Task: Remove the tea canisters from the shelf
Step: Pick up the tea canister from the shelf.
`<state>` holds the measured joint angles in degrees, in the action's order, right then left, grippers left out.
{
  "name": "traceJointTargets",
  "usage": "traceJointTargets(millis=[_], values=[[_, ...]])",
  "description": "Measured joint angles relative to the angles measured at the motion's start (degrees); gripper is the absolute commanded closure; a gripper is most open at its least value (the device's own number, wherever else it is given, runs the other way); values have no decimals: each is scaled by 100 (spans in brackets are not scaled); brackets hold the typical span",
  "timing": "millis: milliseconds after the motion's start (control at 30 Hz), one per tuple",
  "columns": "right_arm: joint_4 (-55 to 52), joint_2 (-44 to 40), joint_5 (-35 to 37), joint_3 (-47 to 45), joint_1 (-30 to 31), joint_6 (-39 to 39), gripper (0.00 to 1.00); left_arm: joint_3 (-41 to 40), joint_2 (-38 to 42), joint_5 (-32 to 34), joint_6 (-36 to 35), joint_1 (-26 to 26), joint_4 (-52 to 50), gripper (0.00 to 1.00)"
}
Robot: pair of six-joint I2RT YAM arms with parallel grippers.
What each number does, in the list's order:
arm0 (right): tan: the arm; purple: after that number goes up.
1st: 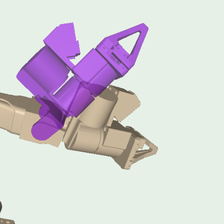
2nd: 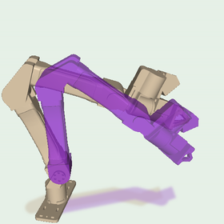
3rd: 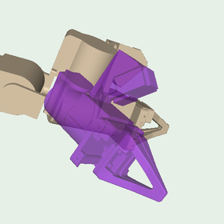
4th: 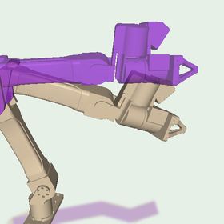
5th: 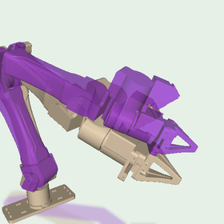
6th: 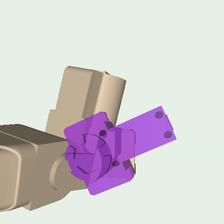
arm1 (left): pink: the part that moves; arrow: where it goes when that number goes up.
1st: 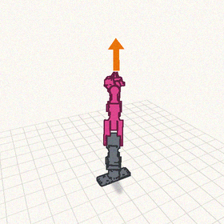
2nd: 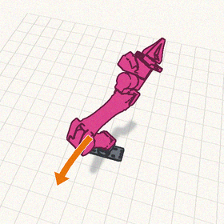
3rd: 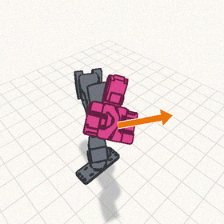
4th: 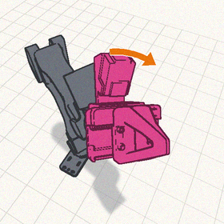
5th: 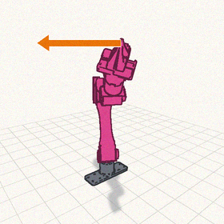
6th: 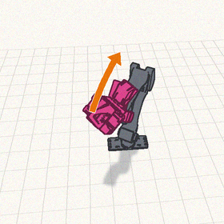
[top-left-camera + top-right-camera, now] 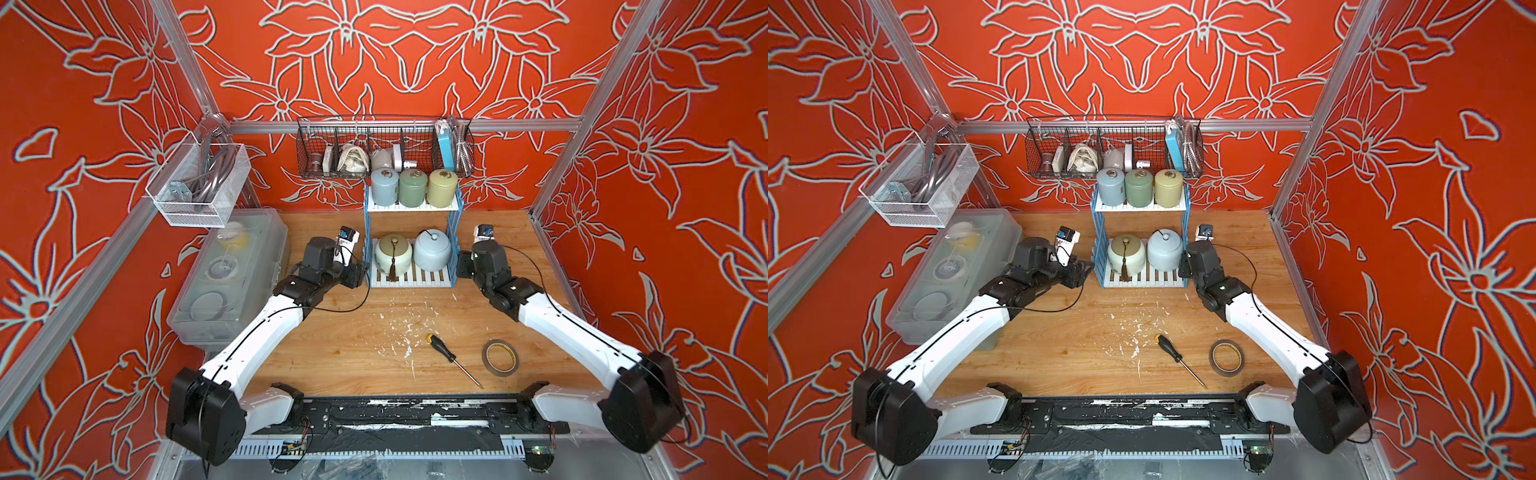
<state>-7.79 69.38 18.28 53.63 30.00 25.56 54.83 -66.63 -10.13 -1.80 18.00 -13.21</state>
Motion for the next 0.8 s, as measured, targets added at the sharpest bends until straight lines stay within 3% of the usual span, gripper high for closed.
traceJointTargets(millis=[133,433,800], values=[[-269,-422,-46,238,0,-258,36,26,577,90,-57,2,-389,1],[-986,-570,-334,1047,0,-1008,1,-216,1679,190,-42,-153,-984,1],[-1663,-236,-544,2291,-11,-2037,1,-1257,2507,37,474,-1320,-1075,1]])
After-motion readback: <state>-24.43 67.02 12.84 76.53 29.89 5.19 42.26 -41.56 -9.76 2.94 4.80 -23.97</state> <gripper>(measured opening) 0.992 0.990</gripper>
